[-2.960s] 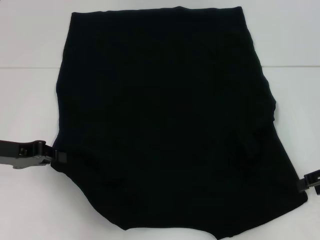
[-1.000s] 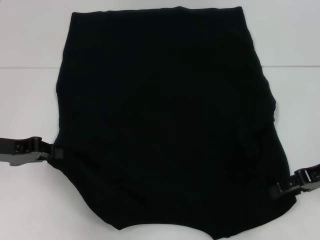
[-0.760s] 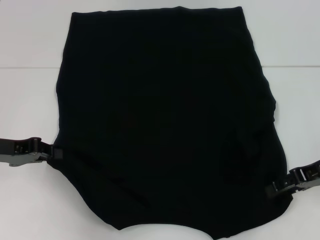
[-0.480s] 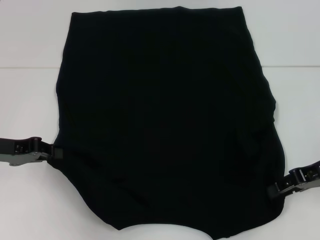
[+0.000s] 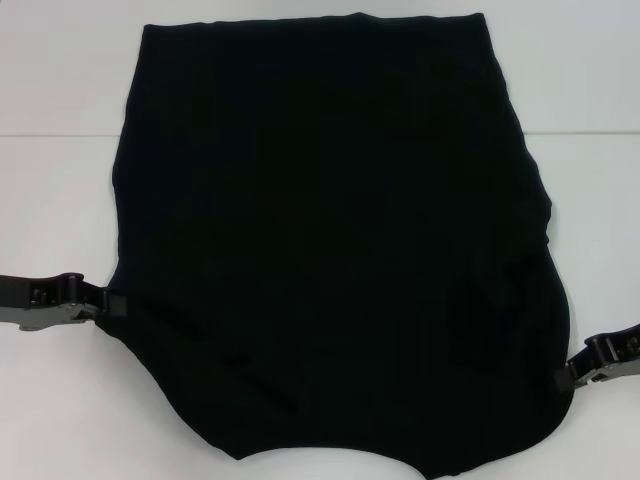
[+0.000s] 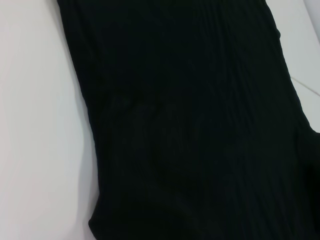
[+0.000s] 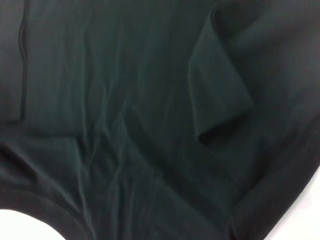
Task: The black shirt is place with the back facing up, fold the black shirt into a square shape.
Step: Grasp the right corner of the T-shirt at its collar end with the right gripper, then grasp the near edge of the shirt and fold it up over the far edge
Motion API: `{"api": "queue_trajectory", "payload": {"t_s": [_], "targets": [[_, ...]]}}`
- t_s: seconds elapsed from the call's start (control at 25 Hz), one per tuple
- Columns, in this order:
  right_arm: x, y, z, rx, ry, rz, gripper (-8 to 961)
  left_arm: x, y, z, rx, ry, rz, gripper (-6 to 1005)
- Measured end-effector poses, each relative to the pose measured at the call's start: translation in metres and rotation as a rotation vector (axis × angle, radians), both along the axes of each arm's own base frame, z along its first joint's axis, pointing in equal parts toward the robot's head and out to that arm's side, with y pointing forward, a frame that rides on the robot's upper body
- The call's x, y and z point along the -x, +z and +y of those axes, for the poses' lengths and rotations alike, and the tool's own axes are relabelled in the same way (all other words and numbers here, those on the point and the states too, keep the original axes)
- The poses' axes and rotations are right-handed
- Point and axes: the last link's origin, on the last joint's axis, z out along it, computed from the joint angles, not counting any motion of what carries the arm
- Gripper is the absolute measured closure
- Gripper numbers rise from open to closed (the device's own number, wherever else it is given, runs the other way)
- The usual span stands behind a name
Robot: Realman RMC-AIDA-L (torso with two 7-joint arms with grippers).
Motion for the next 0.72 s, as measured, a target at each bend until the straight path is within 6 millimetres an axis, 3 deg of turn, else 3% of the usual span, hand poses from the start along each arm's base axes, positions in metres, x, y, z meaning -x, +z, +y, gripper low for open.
{"api": "queue_trajectory", "payload": {"t_s": [0.16, 0.56, 0.72], "targets": [[0.000, 0.000, -0.001, 0.002, -0.002, 0.000, 893, 0.001, 0.000, -0.001, 0.000, 0.001, 0.000, 949], [-0.001, 0.006, -0.009, 0.048, -0.015, 0.012, 880, -0.002, -0.003, -0.012, 0.076, -0.060, -0.012, 950], [-0.005, 0.011, -0.017, 0.084, -0.031, 0.018, 874, -0.002, 0.002, -0.032, 0.194, -0.103, -0.021, 950]]}}
